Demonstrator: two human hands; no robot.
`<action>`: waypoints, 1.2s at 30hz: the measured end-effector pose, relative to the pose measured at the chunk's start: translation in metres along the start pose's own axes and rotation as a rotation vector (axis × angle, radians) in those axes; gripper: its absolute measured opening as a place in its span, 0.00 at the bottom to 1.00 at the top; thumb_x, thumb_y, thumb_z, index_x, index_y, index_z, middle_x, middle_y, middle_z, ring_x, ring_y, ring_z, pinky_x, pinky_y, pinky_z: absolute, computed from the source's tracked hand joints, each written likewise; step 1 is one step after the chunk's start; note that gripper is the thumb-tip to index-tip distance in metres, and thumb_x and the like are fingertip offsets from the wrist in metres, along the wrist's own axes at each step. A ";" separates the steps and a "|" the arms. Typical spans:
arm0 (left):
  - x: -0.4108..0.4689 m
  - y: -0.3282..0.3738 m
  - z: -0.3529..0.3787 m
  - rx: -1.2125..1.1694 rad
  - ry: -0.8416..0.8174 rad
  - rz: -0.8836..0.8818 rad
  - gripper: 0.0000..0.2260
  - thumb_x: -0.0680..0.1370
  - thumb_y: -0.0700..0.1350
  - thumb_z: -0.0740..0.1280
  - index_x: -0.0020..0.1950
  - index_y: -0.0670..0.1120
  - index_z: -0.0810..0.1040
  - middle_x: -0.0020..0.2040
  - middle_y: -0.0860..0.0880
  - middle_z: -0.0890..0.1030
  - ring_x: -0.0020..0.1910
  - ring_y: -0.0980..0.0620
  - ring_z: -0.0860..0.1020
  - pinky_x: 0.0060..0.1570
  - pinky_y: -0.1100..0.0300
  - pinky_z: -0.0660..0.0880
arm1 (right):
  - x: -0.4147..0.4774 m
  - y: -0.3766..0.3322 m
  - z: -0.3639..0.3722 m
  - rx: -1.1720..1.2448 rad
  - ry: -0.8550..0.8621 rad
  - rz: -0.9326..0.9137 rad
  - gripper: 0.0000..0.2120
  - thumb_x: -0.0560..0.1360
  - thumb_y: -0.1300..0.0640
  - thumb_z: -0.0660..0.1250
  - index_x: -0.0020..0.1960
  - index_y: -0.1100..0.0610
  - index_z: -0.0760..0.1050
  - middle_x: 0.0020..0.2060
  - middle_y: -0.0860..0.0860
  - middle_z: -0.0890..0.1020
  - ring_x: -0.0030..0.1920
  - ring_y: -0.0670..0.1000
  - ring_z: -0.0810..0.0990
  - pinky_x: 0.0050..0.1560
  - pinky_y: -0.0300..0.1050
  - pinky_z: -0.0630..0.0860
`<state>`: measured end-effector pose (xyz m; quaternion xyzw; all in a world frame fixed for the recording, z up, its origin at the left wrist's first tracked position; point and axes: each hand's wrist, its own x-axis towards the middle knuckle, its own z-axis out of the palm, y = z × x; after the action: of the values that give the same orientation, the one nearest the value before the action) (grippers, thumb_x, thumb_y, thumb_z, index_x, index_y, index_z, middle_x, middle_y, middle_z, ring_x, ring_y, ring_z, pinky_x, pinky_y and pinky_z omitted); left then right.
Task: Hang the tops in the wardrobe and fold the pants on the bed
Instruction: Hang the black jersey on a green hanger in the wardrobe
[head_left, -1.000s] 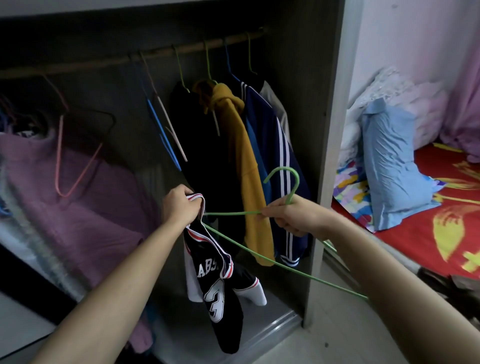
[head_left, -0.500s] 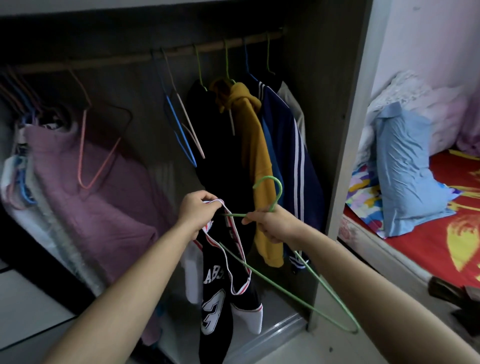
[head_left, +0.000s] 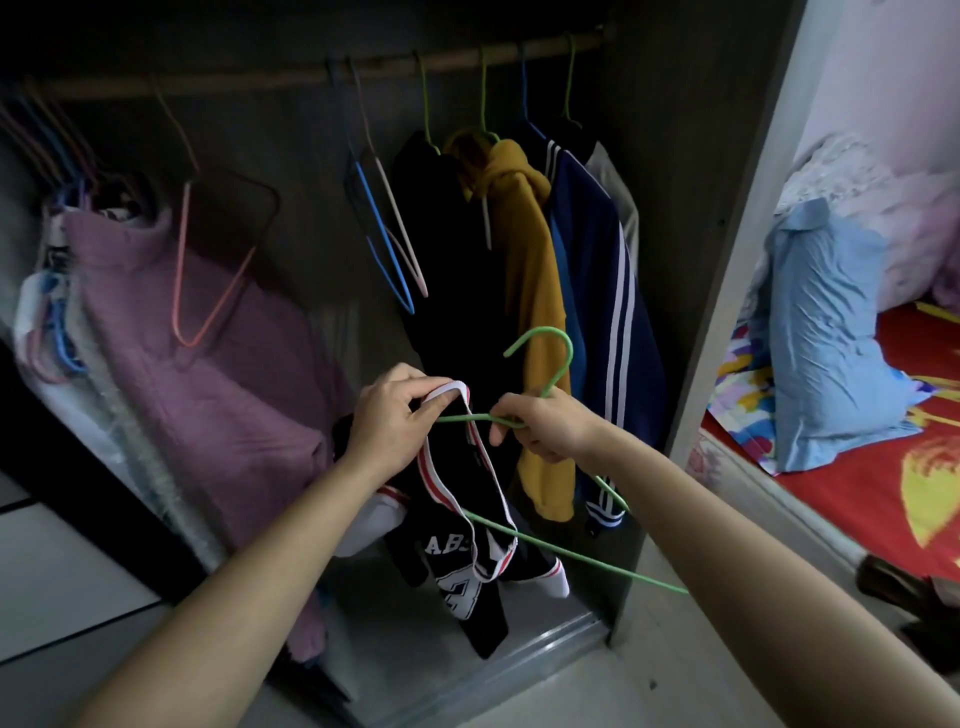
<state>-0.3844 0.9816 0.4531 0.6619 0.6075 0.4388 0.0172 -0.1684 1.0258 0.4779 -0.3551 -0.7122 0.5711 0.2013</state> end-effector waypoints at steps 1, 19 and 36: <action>-0.001 0.002 0.000 -0.061 -0.043 -0.018 0.07 0.77 0.52 0.71 0.53 0.56 0.86 0.42 0.55 0.78 0.43 0.57 0.78 0.45 0.58 0.73 | 0.002 -0.002 0.002 -0.037 -0.008 -0.004 0.16 0.78 0.52 0.62 0.34 0.53 0.80 0.22 0.44 0.66 0.22 0.45 0.61 0.23 0.37 0.58; -0.009 -0.016 -0.002 0.344 0.162 -0.141 0.25 0.79 0.62 0.52 0.53 0.45 0.79 0.55 0.43 0.77 0.57 0.40 0.73 0.61 0.45 0.66 | 0.006 0.021 -0.024 0.116 0.426 -0.172 0.21 0.80 0.55 0.61 0.33 0.57 0.85 0.20 0.51 0.74 0.20 0.46 0.66 0.23 0.37 0.65; 0.028 -0.015 -0.031 0.147 -0.035 0.039 0.08 0.78 0.35 0.68 0.54 0.43 0.84 0.47 0.46 0.81 0.42 0.55 0.78 0.45 0.69 0.72 | 0.017 0.059 -0.065 -0.131 0.556 -0.003 0.20 0.78 0.49 0.64 0.33 0.61 0.78 0.27 0.56 0.75 0.23 0.47 0.67 0.25 0.40 0.66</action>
<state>-0.4180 0.9922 0.4793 0.6806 0.6247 0.3817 -0.0294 -0.1187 1.0877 0.4369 -0.5092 -0.6654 0.4043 0.3667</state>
